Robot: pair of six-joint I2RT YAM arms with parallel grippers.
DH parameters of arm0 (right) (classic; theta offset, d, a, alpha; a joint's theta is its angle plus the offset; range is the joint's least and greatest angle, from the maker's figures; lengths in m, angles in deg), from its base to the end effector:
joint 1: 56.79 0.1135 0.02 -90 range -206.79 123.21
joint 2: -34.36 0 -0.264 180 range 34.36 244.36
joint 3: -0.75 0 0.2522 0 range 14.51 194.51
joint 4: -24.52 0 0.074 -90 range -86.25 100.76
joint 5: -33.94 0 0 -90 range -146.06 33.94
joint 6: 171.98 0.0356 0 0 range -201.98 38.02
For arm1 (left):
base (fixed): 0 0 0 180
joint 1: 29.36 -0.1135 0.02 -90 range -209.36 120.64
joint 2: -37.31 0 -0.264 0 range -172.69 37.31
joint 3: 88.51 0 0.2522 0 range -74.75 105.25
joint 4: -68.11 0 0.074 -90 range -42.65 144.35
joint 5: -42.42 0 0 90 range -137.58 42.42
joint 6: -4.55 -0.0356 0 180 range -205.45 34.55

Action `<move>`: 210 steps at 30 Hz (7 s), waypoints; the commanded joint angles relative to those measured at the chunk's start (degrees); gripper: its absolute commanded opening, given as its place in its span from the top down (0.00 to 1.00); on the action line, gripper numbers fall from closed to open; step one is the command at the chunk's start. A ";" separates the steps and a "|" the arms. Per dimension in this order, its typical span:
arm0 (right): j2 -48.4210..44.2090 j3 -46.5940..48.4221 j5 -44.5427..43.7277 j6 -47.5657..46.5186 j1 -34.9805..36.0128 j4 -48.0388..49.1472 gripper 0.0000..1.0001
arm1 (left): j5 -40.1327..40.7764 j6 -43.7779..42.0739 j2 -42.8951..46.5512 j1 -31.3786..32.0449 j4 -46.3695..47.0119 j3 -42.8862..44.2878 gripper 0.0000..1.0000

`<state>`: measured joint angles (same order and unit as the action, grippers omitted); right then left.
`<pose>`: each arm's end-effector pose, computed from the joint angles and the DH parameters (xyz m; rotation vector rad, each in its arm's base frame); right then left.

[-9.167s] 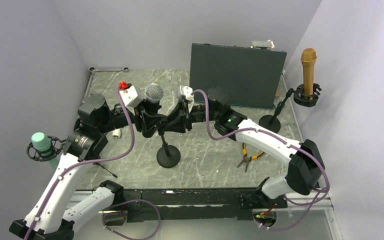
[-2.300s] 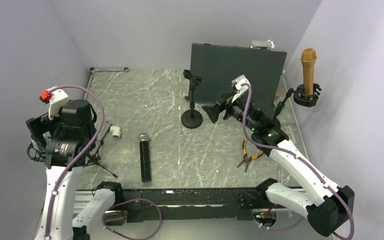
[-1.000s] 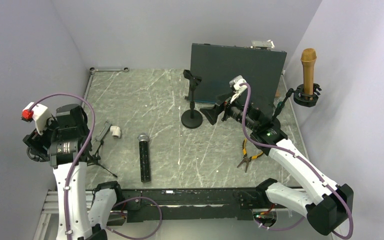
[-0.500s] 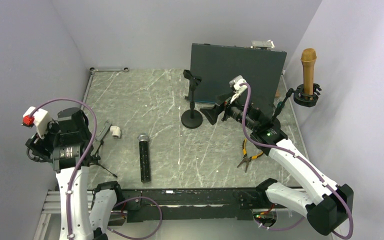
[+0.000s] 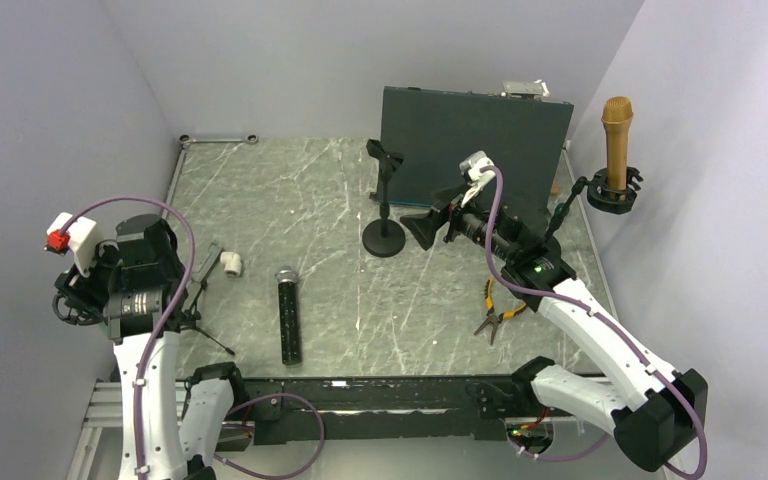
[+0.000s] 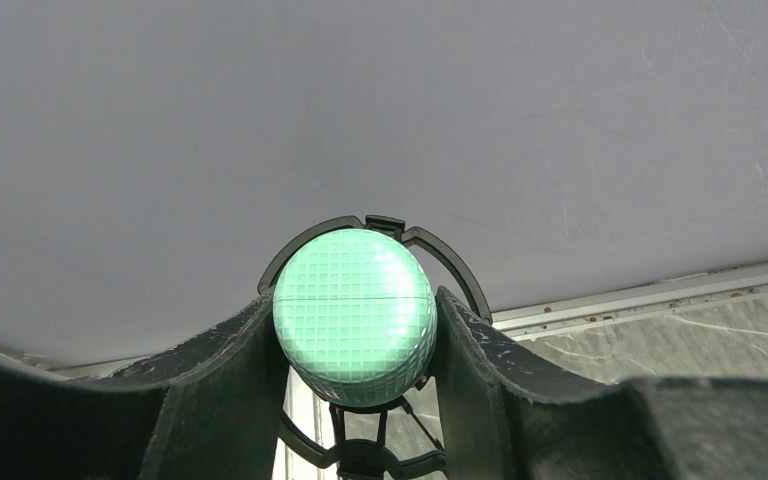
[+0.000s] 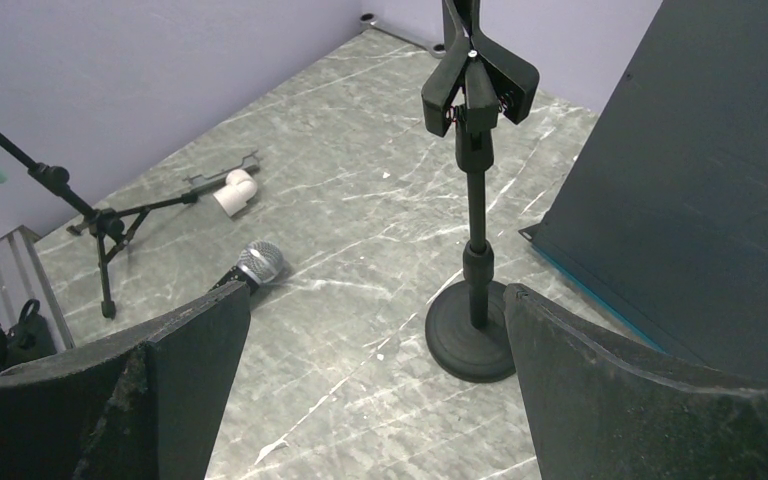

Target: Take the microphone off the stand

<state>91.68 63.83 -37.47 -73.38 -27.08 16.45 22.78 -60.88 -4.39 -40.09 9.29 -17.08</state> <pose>0.1994 0.1268 0.3567 -0.5555 1.5697 0.7727 0.1087 0.0547 0.3724 -1.2049 1.4276 1.0854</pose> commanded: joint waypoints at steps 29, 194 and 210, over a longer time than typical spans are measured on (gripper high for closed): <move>-0.04 2.19 1.71 1.04 -0.07 1.69 0.00 | 2.56 -12.29 -3.89 -0.32 2.95 13.75 0.98; 45.10 19.40 -13.42 48.08 29.76 29.84 0.00 | -29.72 11.50 1.11 38.93 -43.47 36.15 0.06; 45.83 16.85 -14.11 50.12 30.87 30.64 0.00 | -23.80 35.02 -0.78 30.72 -44.95 22.62 0.01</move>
<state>141.71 82.41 -51.29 -23.94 3.63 42.94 -5.63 -30.60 -4.19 -4.94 -35.19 5.15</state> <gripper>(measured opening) 0.996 0.994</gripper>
